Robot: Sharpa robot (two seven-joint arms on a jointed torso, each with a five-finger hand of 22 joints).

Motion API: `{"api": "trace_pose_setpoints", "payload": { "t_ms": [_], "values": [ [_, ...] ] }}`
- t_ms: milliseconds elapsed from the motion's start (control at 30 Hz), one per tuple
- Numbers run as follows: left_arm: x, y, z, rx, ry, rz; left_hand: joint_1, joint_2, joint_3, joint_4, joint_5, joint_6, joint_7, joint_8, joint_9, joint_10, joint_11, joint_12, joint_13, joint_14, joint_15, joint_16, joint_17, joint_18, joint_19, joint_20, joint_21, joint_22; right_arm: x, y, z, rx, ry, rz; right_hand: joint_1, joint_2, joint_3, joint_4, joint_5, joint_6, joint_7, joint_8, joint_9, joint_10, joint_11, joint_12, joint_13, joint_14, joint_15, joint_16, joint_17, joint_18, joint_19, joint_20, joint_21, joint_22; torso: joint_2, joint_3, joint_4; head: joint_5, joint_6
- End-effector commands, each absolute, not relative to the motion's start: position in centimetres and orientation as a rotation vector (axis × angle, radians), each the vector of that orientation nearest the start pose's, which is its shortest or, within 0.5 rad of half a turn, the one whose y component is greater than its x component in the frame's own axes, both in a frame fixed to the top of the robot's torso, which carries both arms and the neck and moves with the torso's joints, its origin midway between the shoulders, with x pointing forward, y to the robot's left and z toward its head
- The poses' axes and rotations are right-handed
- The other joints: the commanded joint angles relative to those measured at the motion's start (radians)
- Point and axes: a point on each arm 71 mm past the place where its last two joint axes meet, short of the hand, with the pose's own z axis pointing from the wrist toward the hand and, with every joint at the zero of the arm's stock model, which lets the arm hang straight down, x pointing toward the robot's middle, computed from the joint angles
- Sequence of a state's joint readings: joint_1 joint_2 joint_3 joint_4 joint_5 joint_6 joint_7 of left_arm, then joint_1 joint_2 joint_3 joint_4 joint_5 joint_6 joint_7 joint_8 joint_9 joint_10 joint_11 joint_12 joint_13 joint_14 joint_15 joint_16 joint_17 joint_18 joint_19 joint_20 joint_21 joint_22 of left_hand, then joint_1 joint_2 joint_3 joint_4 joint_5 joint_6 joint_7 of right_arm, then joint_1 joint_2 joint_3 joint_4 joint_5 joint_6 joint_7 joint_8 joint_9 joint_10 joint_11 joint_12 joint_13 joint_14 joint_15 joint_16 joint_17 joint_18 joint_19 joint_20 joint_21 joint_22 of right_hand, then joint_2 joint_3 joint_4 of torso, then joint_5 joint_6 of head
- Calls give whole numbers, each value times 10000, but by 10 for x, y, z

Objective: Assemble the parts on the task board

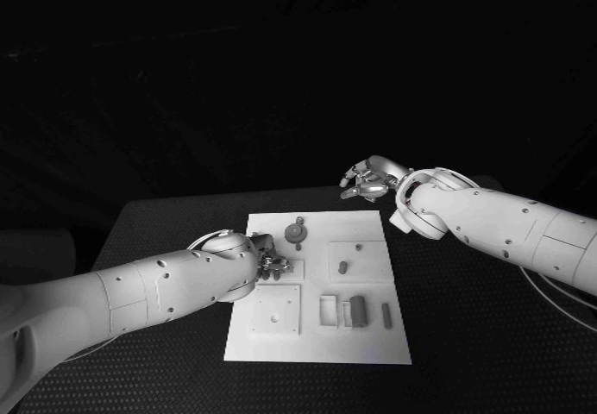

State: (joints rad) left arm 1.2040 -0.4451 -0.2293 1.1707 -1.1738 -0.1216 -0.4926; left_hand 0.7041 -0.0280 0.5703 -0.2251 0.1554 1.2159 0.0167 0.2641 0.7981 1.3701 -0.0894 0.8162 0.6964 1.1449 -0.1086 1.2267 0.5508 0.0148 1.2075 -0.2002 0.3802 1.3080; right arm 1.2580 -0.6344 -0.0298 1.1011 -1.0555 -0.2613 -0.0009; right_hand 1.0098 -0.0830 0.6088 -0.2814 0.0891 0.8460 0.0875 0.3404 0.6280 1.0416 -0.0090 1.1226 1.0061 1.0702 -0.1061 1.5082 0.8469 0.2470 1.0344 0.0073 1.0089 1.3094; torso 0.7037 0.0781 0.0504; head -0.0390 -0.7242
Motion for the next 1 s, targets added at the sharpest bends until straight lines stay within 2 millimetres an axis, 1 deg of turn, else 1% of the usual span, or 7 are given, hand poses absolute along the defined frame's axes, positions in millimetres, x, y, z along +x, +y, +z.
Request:
{"api": "trace_pose_setpoints", "payload": {
  "t_ms": [33,200,267,300,500,600,1000],
  "values": [
    [506,119,-291,-784,22009,-3204,-35,-119,11,75,-59,-79,7,-71,-11,-30,-21,10,-15,-76,16,53,-18,100,-69,-19,-69,198,568,-221,-178,2315,17051,7244,-59,1,-3,-16,59,1669,105,-51,14,-771,12,-31,-15,-46,-31,-45,4,147,-66,-23,-70,128,-1,3,-3,4,2],
    [507,125,-290,-941,21886,-3169,-85,-257,-11,152,-176,-102,13,-87,-12,-59,-13,13,-21,-104,1,68,-66,94,-77,-28,-89,197,569,-222,-178,2333,17048,7227,-61,0,-5,-14,59,1669,106,-52,15,-772,13,-30,-15,-46,-30,-45,5,147,-66,-22,-71,128,0,4,-4,-5,12],
    [508,126,-290,-979,21852,-3190,-113,-403,-2,269,-710,-125,13,-101,-8,-94,-5,18,-30,-139,-17,96,-130,87,-92,-46,-121,194,569,-223,-178,2347,17042,7209,-62,0,-5,-13,59,1669,106,-53,16,-772,13,-30,-15,-47,-30,-45,5,147,-66,-22,-71,128,3,2,-1,-12,14],
    [508,126,-289,-1088,21866,-3287,-156,-538,-6,365,-965,-158,29,-120,-10,-136,4,9,-42,-179,-19,104,-176,73,-117,-47,-152,190,569,-223,-178,2357,17035,7197,-63,0,-5,-13,59,1669,107,-54,16,-773,14,-30,-15,-47,-29,-45,5,148,-67,-22,-72,128,1,1,0,-15,14],
    [508,124,-286,-1515,21966,-3638,-465,-1205,-107,673,-1071,-409,124,-235,-18,-374,88,-109,-104,-399,12,43,-304,26,-278,-22,-293,168,570,-224,-178,2392,17030,7175,-67,-2,-8,-10,58,1667,108,-57,18,-775,15,-30,-15,-49,-28,-46,5,147,-67,-21,-73,128,-3,-6,11,-12,29],
    [510,125,-283,-1670,21871,-3695,-711,-1020,-683,399,-1053,-555,164,-281,-12,-472,125,-106,-104,-504,20,90,-349,18,-370,-18,-356,192,570,-224,-179,2407,17023,7192,-70,-5,-10,-9,57,1666,109,-59,18,-776,16,-30,-15,-49,-28,-46,5,147,-68,-20,-74,128,-5,1,-4,8,33],
    [521,137,-267,-2811,22027,-4106,-733,-1003,-879,180,-1050,-1054,326,-517,-104,-685,272,-112,-115,-706,12,98,-439,-11,-476,-8,-485,176,570,-225,-179,2435,17033,7189,-95,-24,-25,0,54,1659,114,-68,22,-781,20,-30,-16,-52,-25,-47,6,148,-69,-16,-77,128,-3,-3,1,-16,111]
  ]
}}
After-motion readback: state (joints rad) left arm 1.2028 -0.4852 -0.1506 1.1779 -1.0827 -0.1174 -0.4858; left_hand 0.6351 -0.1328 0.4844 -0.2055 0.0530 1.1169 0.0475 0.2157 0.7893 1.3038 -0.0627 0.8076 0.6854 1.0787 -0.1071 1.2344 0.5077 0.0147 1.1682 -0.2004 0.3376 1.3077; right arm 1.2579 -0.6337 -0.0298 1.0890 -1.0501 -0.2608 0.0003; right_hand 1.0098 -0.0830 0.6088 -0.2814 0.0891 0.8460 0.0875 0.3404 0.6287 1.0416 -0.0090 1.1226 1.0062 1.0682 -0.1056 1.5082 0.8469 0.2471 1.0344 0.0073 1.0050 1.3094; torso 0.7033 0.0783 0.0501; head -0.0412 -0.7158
